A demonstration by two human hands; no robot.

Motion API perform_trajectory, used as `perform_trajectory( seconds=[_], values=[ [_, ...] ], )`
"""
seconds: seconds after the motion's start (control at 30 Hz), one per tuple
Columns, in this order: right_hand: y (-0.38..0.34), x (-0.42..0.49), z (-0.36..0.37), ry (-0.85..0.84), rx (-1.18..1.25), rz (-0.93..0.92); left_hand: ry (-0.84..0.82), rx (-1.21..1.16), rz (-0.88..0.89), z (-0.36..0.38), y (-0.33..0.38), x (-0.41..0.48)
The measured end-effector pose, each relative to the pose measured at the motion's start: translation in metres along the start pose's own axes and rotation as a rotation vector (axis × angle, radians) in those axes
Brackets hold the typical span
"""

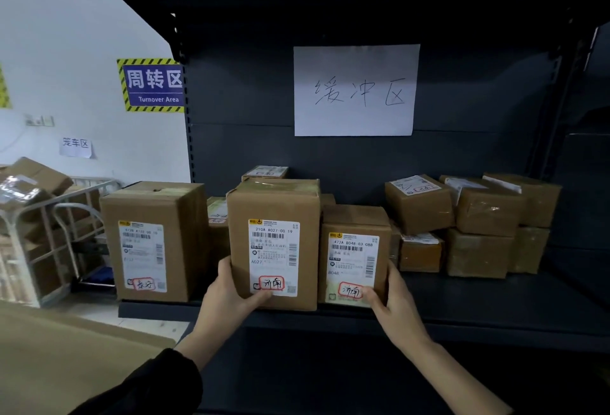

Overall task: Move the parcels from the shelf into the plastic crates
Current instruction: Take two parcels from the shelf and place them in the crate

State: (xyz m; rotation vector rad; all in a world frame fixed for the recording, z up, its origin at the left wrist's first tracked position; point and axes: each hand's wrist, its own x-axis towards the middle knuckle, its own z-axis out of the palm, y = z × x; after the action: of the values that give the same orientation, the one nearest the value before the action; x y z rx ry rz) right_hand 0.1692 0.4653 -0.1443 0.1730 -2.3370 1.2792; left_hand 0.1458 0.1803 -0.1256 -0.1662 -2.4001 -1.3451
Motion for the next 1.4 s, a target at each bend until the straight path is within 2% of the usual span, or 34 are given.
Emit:
perform_trajectory(
  seconds=[0.33, 0.6, 1.03, 1.4],
  values=[
    [-0.024, -0.017, 0.017, 0.030, 0.038, -0.132, 0.103, 0.013, 0.048, -0.044, 0.002, -0.044],
    [-0.076, -0.058, 0.063, 0.032, 0.087, -0.190, 0.183, 0.046, 0.048, -0.119, -0.017, -0.099],
    [-0.211, -0.166, 0.186, -0.135, 0.255, -0.304, 0.377, 0.093, -0.067, -0.300, -0.051, -0.240],
    [-0.325, -0.231, 0.296, -0.347, 0.411, -0.420, 0.582, 0.203, -0.189, -0.436, -0.075, -0.340]
  ],
)
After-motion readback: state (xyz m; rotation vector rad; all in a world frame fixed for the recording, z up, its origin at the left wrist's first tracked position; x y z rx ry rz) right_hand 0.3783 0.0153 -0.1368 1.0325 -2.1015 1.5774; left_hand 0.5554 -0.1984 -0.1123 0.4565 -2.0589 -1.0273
